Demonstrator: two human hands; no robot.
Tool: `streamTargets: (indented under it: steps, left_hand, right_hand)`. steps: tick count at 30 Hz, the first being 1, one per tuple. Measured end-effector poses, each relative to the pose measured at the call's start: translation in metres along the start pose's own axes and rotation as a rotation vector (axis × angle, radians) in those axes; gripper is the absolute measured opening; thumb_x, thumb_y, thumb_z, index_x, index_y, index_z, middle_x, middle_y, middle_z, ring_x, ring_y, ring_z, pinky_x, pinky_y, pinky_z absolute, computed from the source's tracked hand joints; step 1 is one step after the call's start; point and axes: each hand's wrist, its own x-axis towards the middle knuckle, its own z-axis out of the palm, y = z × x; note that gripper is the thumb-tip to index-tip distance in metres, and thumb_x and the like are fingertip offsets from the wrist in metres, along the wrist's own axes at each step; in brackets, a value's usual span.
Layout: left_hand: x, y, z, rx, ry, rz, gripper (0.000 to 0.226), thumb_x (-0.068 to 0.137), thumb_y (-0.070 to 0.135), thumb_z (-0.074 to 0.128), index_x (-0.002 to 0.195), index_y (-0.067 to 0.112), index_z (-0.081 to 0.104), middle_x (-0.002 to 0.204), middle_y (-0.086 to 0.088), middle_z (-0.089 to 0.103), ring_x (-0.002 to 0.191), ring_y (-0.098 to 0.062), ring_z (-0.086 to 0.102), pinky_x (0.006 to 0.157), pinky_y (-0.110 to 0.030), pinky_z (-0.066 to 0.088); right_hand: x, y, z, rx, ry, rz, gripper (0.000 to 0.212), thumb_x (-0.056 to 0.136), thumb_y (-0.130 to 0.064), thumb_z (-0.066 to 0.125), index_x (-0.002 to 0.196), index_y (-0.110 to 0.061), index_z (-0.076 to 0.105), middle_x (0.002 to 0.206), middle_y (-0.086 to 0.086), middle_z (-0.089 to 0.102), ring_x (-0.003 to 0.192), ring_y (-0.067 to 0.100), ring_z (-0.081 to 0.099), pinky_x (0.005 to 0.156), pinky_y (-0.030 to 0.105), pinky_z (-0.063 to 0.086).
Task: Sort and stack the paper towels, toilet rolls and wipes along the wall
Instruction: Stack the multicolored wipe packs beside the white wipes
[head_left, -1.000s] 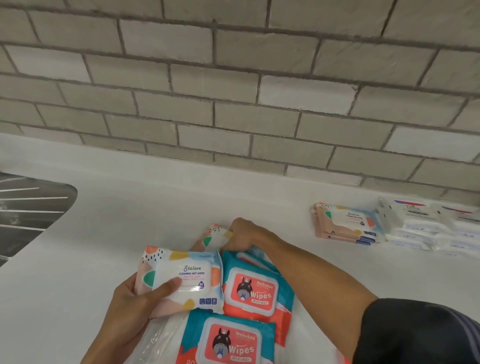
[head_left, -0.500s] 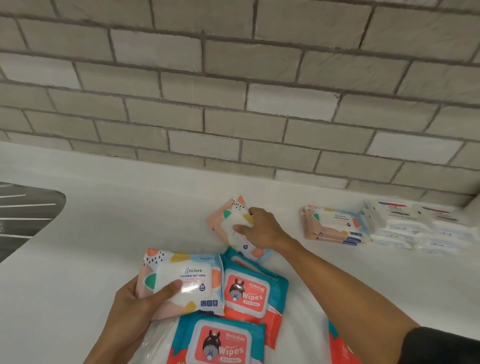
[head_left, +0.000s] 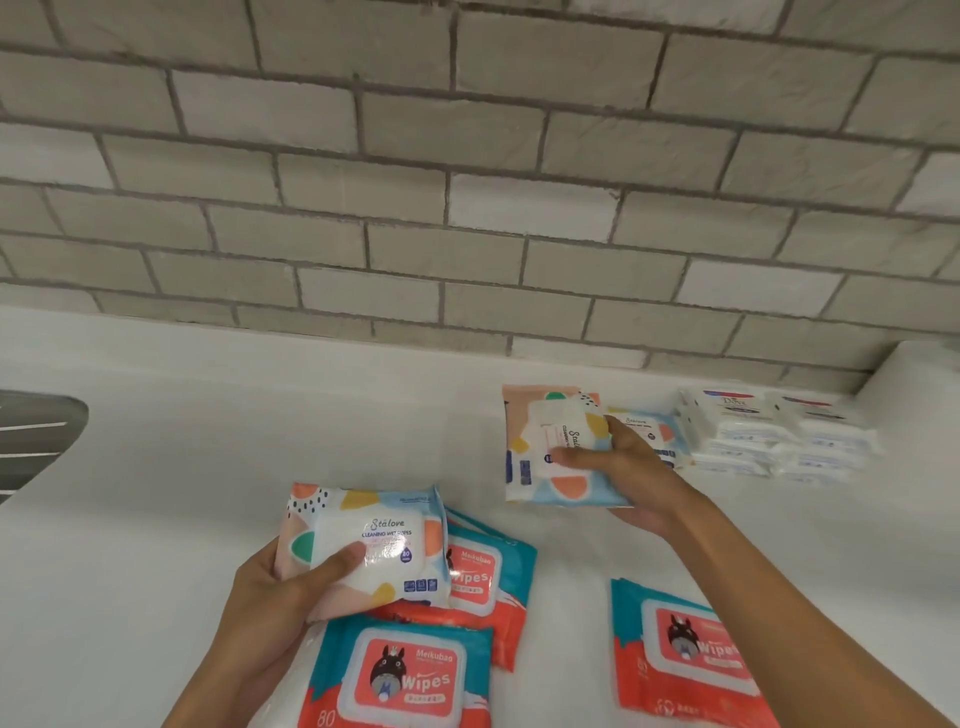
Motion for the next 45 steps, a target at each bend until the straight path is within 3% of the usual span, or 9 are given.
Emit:
streamTargets:
  steps: [8, 12, 14, 16, 20, 27, 31, 36, 45]
  left_hand:
    - [-0.006, -0.005, 0.019, -0.01, -0.106, -0.002, 0.049, 0.063, 0.017, 0.082, 0.109, 0.017, 0.064, 0.094, -0.01, 0.078, 0.083, -0.037, 0.075, 0.082, -0.061, 0.056]
    - [-0.005, -0.008, 0.023, -0.031, -0.123, 0.002, 0.041, 0.07, 0.011, 0.079, 0.108, 0.012, 0.063, 0.091, -0.011, 0.078, 0.078, -0.033, 0.075, 0.068, -0.05, 0.061]
    - [-0.005, -0.01, 0.026, -0.028, -0.138, -0.001, 0.04, 0.07, 0.01, 0.078, 0.107, 0.01, 0.063, 0.091, -0.011, 0.078, 0.077, -0.033, 0.075, 0.063, -0.045, 0.062]
    - [-0.007, -0.012, 0.029, -0.003, -0.164, -0.018, 0.044, 0.068, 0.012, 0.079, 0.108, 0.01, 0.063, 0.092, -0.013, 0.077, 0.078, -0.035, 0.075, 0.068, -0.049, 0.061]
    - [-0.011, -0.016, 0.032, 0.07, -0.186, -0.038, 0.054, 0.061, 0.017, 0.085, 0.111, 0.011, 0.064, 0.093, -0.014, 0.077, 0.081, -0.039, 0.074, 0.079, -0.059, 0.057]
    - [-0.014, -0.017, 0.036, 0.15, -0.171, 0.01, 0.044, 0.067, 0.017, 0.084, 0.106, 0.012, 0.065, 0.089, -0.012, 0.078, 0.076, -0.037, 0.075, 0.074, -0.056, 0.059]
    - [-0.014, -0.019, 0.039, 0.192, -0.142, 0.027, 0.045, 0.068, 0.021, 0.085, 0.107, 0.015, 0.065, 0.092, -0.011, 0.077, 0.077, -0.035, 0.075, 0.075, -0.059, 0.059]
    - [-0.018, -0.019, 0.045, 0.242, -0.109, 0.049, 0.041, 0.071, 0.023, 0.084, 0.106, 0.015, 0.064, 0.088, -0.01, 0.078, 0.072, -0.034, 0.075, 0.071, -0.055, 0.06]
    - [-0.017, -0.013, 0.083, 0.21, -0.094, 0.053, 0.042, 0.066, 0.023, 0.086, 0.102, 0.017, 0.066, 0.088, -0.01, 0.078, 0.074, -0.035, 0.075, 0.074, -0.054, 0.06]
  right_hand:
    - [-0.049, 0.032, -0.029, -0.144, -0.147, 0.116, 0.052, 0.071, 0.009, 0.078, 0.118, -0.007, 0.062, 0.11, 0.013, 0.073, 0.1, 0.032, 0.07, 0.081, 0.043, 0.058]
    - [-0.068, 0.045, -0.037, -0.225, -0.154, 0.159, 0.044, 0.069, -0.002, 0.084, 0.11, -0.002, 0.068, 0.106, 0.016, 0.073, 0.097, 0.035, 0.07, 0.085, 0.045, 0.057]
    - [-0.077, 0.049, -0.038, -0.26, -0.145, 0.178, 0.038, 0.071, -0.006, 0.085, 0.106, -0.005, 0.071, 0.101, 0.016, 0.074, 0.085, 0.033, 0.072, 0.068, 0.039, 0.059]
    - [-0.084, 0.054, -0.038, -0.203, -0.124, 0.192, 0.033, 0.073, 0.001, 0.081, 0.103, -0.001, 0.07, 0.098, 0.018, 0.074, 0.077, 0.029, 0.073, 0.054, 0.03, 0.055]
    - [-0.087, 0.071, -0.03, -0.012, -0.048, 0.199, 0.044, 0.069, 0.007, 0.08, 0.111, 0.004, 0.067, 0.107, 0.023, 0.071, 0.097, 0.04, 0.07, 0.085, 0.05, 0.056]
    - [-0.084, 0.081, -0.009, 0.196, 0.186, 0.162, 0.026, 0.081, -0.004, 0.073, 0.105, 0.002, 0.068, 0.098, 0.02, 0.074, 0.082, 0.032, 0.073, 0.066, 0.04, 0.062]
    - [-0.083, 0.083, -0.003, 0.274, 0.182, 0.153, 0.025, 0.091, -0.013, 0.065, 0.115, -0.006, 0.064, 0.103, 0.017, 0.074, 0.094, 0.035, 0.071, 0.083, 0.05, 0.058]
    - [-0.083, 0.086, -0.003, 0.331, 0.109, 0.148, 0.029, 0.094, -0.013, 0.061, 0.122, -0.021, 0.055, 0.107, 0.014, 0.073, 0.095, 0.036, 0.071, 0.076, 0.063, 0.055]
    - [-0.074, 0.075, -0.034, 0.213, 0.129, 0.079, 0.041, 0.079, 0.005, 0.074, 0.115, -0.008, 0.062, 0.107, 0.012, 0.074, 0.096, 0.031, 0.072, 0.075, 0.05, 0.06]
